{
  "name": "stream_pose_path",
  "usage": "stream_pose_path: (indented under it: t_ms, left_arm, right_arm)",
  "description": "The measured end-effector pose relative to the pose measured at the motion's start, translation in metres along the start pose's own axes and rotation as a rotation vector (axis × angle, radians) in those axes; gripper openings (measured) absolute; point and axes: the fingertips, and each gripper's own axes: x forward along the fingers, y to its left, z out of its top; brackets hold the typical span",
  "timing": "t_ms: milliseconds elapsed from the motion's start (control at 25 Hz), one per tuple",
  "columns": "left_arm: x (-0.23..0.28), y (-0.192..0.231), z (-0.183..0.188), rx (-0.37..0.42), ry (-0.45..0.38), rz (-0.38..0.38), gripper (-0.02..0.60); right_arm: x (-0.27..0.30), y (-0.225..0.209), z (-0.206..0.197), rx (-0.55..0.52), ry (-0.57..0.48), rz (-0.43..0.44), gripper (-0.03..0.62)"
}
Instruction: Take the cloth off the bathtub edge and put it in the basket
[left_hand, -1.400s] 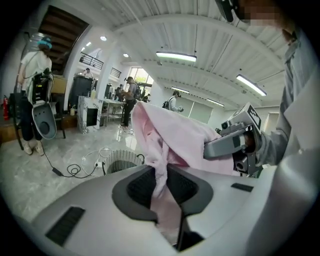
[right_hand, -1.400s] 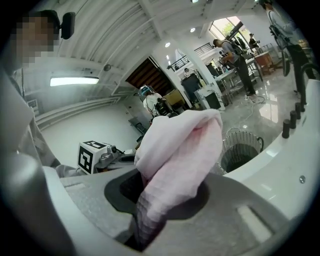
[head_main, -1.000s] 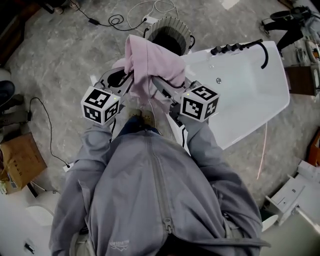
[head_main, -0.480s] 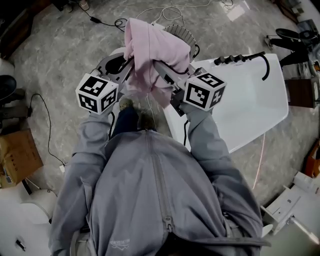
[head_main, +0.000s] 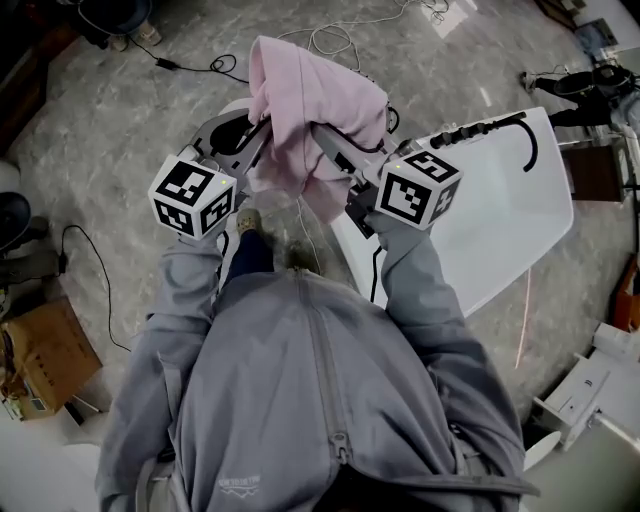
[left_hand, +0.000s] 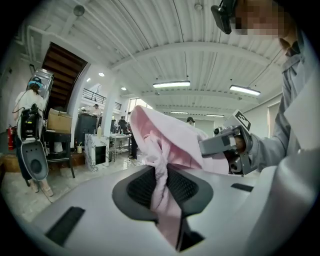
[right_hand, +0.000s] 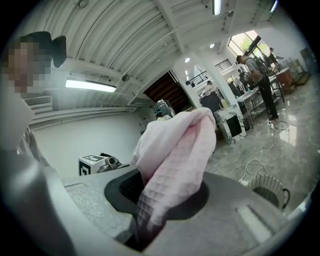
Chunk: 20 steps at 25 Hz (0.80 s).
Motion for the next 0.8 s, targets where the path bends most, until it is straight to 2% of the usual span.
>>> stream_pose_path:
  t_ms: [520,800]
  left_arm:
    - [0.023,0.123,0.038,0.057,-0.019,-0.127,0.061]
    - [0.045,0.137,0.058,0.058,-0.027,-0.201,0.061]
  right_arm:
    - [0.109,-0.027,0.054,0.008,-0.085,-0.101,0.089]
    - [0.116,-0.042,0.079,0.011,-0.131,-0.178,0.089]
